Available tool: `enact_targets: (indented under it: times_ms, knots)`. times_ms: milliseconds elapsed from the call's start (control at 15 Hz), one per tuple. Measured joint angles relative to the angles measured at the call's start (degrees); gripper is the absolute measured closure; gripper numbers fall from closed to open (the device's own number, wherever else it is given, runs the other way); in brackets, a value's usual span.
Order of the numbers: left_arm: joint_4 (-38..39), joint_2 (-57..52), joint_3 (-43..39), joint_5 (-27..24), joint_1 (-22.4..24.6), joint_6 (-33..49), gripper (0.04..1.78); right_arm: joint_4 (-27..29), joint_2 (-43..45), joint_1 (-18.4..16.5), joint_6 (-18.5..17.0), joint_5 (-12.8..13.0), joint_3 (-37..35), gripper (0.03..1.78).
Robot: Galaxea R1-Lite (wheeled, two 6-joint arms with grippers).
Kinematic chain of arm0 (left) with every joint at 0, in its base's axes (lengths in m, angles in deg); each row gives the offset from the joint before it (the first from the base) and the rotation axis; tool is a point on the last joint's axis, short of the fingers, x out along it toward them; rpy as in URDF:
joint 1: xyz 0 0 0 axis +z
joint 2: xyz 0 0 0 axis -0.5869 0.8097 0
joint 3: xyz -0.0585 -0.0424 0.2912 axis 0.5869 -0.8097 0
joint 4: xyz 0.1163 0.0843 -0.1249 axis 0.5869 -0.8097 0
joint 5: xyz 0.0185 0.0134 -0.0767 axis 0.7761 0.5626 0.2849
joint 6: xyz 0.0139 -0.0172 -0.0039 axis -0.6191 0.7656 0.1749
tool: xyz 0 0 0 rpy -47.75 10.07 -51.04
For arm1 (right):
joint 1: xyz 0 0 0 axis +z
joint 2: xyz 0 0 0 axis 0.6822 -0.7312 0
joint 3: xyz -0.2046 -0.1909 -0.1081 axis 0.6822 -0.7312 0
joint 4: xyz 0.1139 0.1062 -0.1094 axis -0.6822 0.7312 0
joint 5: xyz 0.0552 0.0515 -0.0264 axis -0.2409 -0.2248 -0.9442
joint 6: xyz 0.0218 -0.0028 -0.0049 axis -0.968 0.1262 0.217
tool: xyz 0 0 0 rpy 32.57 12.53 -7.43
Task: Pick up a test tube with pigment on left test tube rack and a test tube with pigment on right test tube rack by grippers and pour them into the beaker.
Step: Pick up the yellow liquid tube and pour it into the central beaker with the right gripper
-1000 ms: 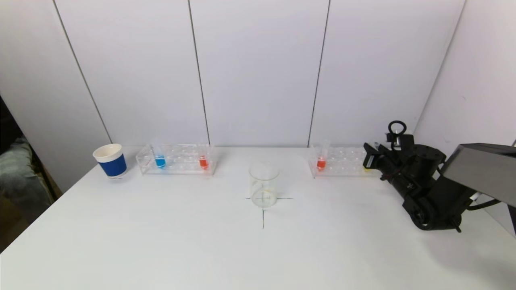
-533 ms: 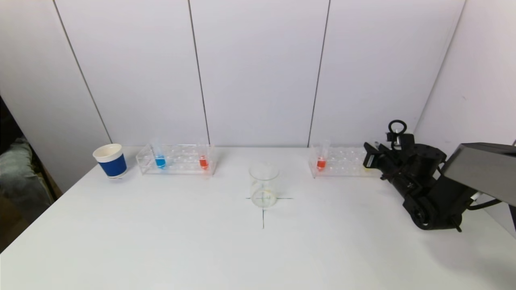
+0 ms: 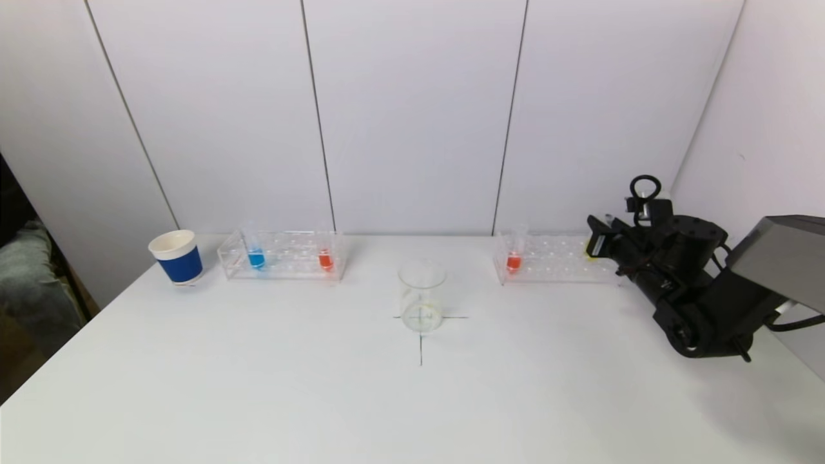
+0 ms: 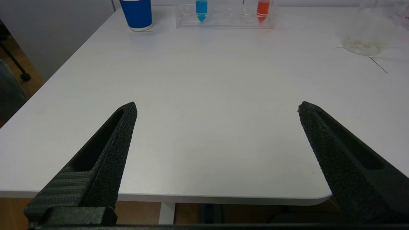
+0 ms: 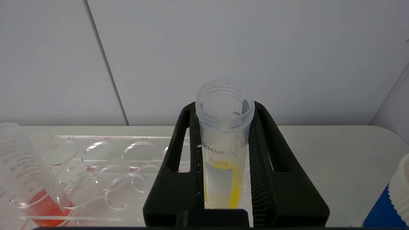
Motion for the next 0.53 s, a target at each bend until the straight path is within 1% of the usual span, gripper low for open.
enact_targets:
  times_ms: [400,533]
  knots:
    - [0.0,0.0,0.0,0.0,0.0,0.0,0.06,5.9,7.0,-0.2,0.1,-0.3,0.0,1.35]
    - [0.0,0.0,0.0,0.0,0.0,0.0,0.06,9.0,9.8,-0.2,0.2,-0.5,0.5,1.35]
